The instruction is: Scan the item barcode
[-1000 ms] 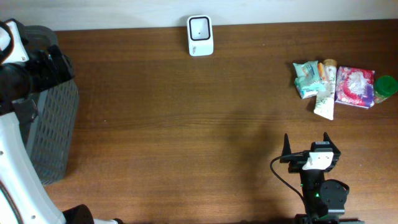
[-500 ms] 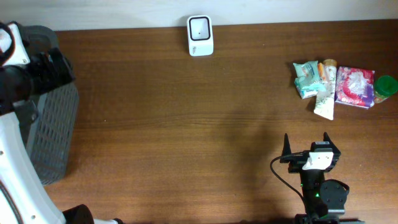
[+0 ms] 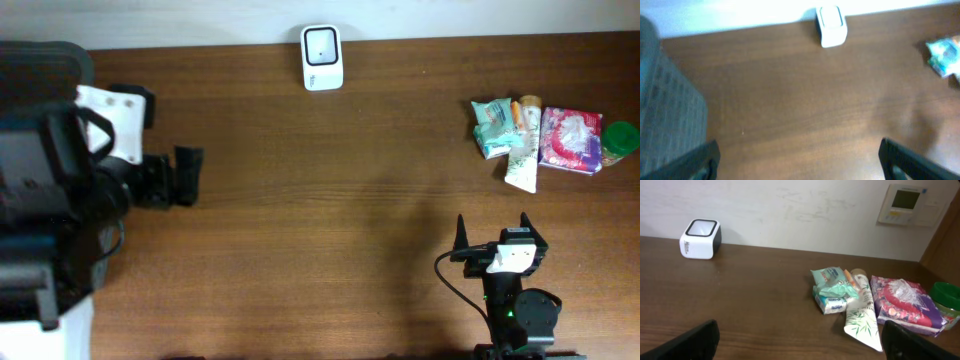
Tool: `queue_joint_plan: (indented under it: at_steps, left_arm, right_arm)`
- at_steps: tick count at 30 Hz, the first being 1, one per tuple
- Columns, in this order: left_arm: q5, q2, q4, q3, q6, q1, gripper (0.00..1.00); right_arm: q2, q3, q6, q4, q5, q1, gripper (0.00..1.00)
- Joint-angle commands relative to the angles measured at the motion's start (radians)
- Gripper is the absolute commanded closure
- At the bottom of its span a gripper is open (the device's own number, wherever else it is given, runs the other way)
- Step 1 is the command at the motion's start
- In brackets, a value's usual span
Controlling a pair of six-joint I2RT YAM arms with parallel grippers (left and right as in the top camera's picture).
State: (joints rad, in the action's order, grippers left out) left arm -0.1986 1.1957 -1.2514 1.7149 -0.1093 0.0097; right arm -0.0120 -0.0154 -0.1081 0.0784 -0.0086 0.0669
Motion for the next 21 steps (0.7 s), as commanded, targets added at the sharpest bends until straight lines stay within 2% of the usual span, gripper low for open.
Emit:
queue_joint_plan:
  at_steps: [1,3,6,10,17,21]
  left_arm:
    - [-0.043,-0.185,0.142,-0.299,-0.065,-0.024,0.01]
    - [-0.053,-0.348,0.280,-0.528,-0.065,-0.024,0.01]
    - [-0.061,-0.588,0.407,-0.782,-0.065,-0.024,0.01]
    - [-0.061,-0.873,0.434,-1.041,-0.064,-0.024,0.01]
    - [-0.060,-1.013,0.668,-1.314,-0.064,-0.024,0.01]
    - [-0.060,-1.086,0.871,-1.458,-0.064,-0.024,0.01]
  right_arm:
    - [0.009,0.010,0.000,0.000,0.001,0.006,0.01]
    - [0.009,0.010,0.000,0.000,0.001,0.006,0.01]
    - [0.009,0.010,0.000,0.000,0.001,0.006,0.01]
    - [0.009,0.010,0.000,0.000,0.001,0.006,0.01]
    - [0.009,0.010,0.000,0.000,0.001,0.006,0.01]
    - [0.009,0.010,0.000,0.000,0.001,0.006,0.01]
